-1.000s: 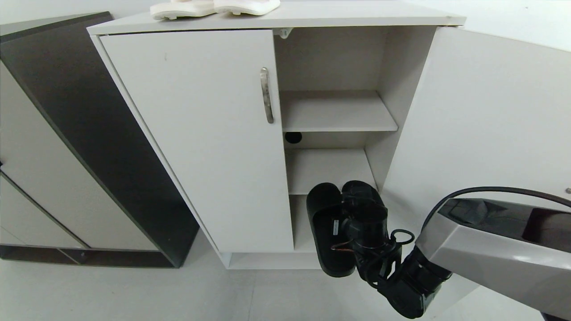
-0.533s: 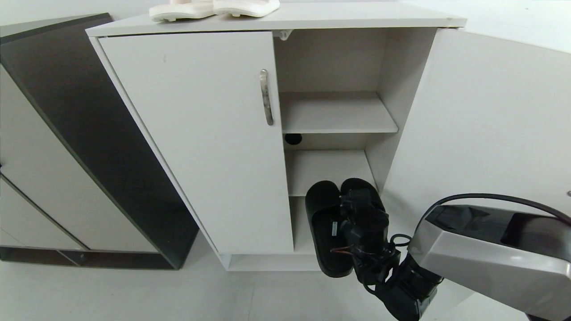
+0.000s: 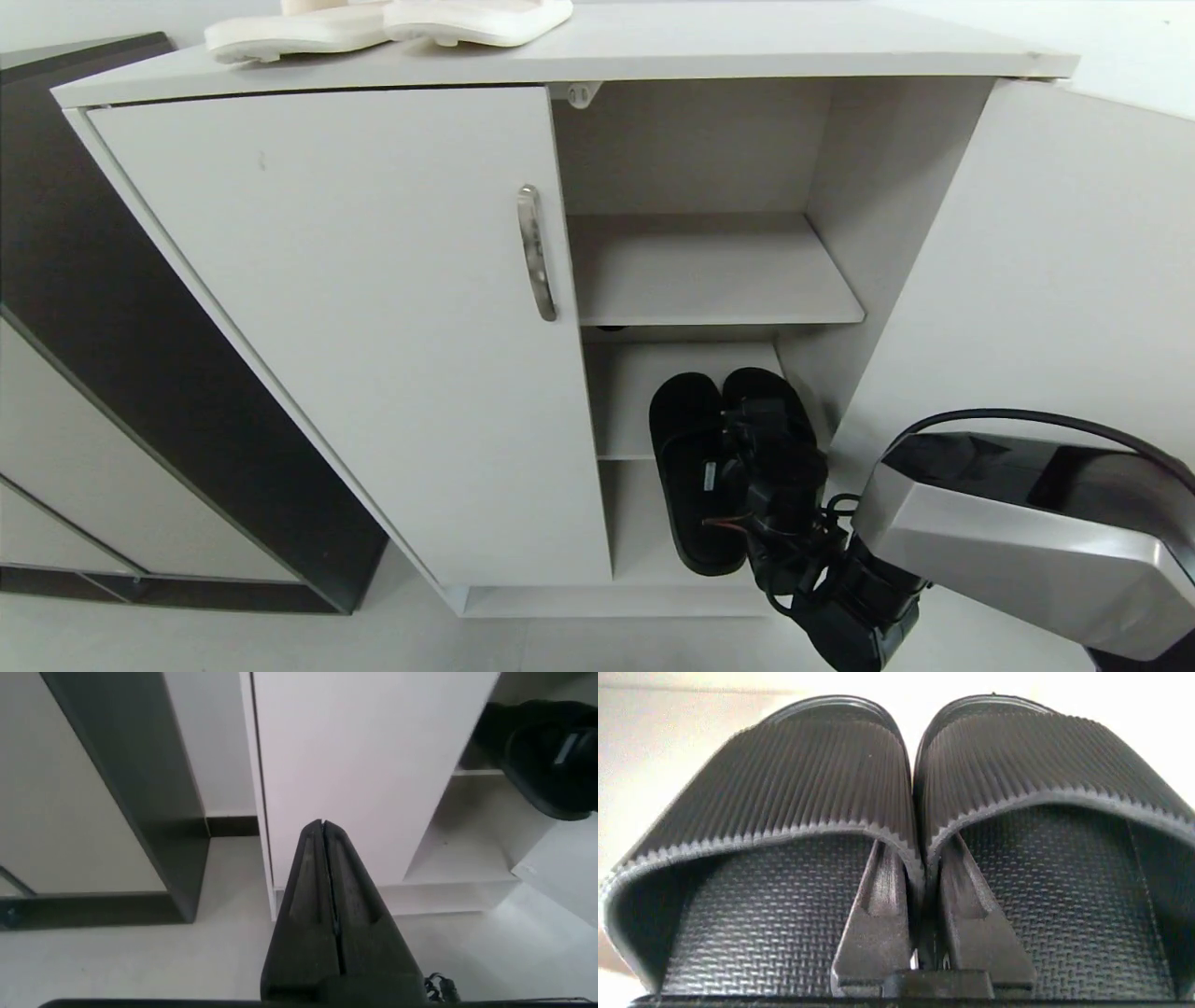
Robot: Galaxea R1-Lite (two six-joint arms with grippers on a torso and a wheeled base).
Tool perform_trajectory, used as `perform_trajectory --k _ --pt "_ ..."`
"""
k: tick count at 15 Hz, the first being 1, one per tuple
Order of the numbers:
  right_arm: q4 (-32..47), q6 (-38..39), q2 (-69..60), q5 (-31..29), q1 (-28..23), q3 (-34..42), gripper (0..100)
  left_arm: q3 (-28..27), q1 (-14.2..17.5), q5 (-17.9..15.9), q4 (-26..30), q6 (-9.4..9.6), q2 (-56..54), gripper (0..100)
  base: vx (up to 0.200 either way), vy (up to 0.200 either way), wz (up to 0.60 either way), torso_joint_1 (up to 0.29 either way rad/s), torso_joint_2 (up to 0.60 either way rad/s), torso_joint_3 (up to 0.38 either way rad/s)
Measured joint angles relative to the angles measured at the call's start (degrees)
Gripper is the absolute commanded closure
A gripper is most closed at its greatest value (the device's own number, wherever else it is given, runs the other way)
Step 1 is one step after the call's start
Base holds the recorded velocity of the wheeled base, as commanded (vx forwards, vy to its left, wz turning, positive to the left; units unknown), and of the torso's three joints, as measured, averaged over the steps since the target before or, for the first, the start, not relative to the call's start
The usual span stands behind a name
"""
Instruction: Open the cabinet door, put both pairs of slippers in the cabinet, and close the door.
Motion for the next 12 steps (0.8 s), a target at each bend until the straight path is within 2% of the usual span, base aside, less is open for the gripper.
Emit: perform_trajectory --k 3,5,10,12 --pt "2.11 0.06 1.32 0.17 -1.60 -2.84 100 0.00 0.00 0.01 0.02 0.01 0.00 100 0.000 0.000 0.00 0.000 0.00 0.000" --pt "6.84 0.15 1.93 0.20 -2.32 -6.53 100 0.00 0.00 0.04 0.00 0.01 0.00 100 0.000 0.000 0.00 0.000 0.00 0.000" --pt "20.16 0.46 5.01 0.24 -4.22 -22.03 100 0.00 0.00 0.22 0.00 0.01 0.00 100 0.000 0.000 0.00 0.000 0.00 0.000" --pt "24.00 0.46 6.85 0.20 -5.00 -28.56 100 0.00 0.00 1.41 0.00 0.00 0.00 100 0.000 0.000 0.00 0.000 0.00 0.000"
